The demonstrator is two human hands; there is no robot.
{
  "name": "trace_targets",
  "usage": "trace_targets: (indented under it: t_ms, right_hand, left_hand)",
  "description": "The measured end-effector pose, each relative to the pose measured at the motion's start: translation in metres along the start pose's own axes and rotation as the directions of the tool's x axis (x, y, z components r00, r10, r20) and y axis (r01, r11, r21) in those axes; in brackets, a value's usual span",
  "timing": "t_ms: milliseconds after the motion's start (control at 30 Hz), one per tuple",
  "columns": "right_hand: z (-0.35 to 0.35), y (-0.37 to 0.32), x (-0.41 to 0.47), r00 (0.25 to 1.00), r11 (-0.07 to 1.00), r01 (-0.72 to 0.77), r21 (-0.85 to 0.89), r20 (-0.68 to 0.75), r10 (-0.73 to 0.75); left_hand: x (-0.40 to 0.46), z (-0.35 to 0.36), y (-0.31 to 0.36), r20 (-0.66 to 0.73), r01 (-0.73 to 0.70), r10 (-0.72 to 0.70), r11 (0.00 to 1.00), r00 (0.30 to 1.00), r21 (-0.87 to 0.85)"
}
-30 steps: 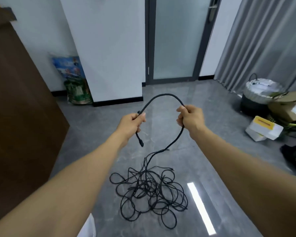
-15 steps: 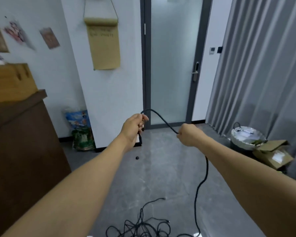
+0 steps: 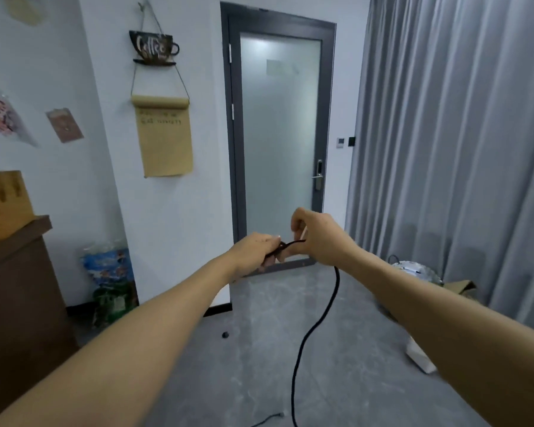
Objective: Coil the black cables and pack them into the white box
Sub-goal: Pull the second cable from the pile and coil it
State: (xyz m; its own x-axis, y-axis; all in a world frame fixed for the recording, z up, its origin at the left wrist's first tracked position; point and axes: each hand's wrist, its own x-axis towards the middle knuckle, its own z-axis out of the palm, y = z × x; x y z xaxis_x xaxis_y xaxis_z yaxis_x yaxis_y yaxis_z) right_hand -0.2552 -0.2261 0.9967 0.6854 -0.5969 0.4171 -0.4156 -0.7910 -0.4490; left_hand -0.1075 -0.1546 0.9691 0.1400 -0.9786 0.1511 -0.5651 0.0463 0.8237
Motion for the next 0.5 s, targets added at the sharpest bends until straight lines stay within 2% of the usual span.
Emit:
trace_targets:
  t_ms: [67, 133, 233, 333, 500]
  right_hand:
    - [-0.005, -0.007, 0.002, 0.996, 0.992, -0.077, 0.098, 0.058, 0.072]
    - [-0.008, -0.014, 0.003, 0.984, 0.97, -0.105, 0.219, 0.164, 0.069]
    - [-0.001, -0.023, 0.0, 0.974, 0.88, -0.144, 0.453, 0.22, 0.046]
    - [0.014, -0.033, 0.003, 0.979, 0.786, -0.167, 0.595, 0.192, 0.062]
    - [0.032, -0.051, 0.024, 0.973, 0.769, -0.197, 0.608, 0.027, 0.228]
  left_hand:
    - [-0.001, -0.012, 0.004, 0.091, 0.02, -0.004, 0.983, 0.996, -0.182]
    - [-0.004, -0.024, 0.006, 0.161, 0.075, -0.018, 0.93, 0.987, -0.359]
    - [-0.01, -0.043, 0.006, 0.228, 0.13, -0.01, 0.846, 0.974, -0.517]
    - [-0.013, -0.058, 0.001, 0.243, 0.128, 0.02, 0.807, 0.97, -0.576]
    - [-0.011, -0.069, -0.005, 0.154, 0.066, 0.047, 0.757, 0.987, -0.651]
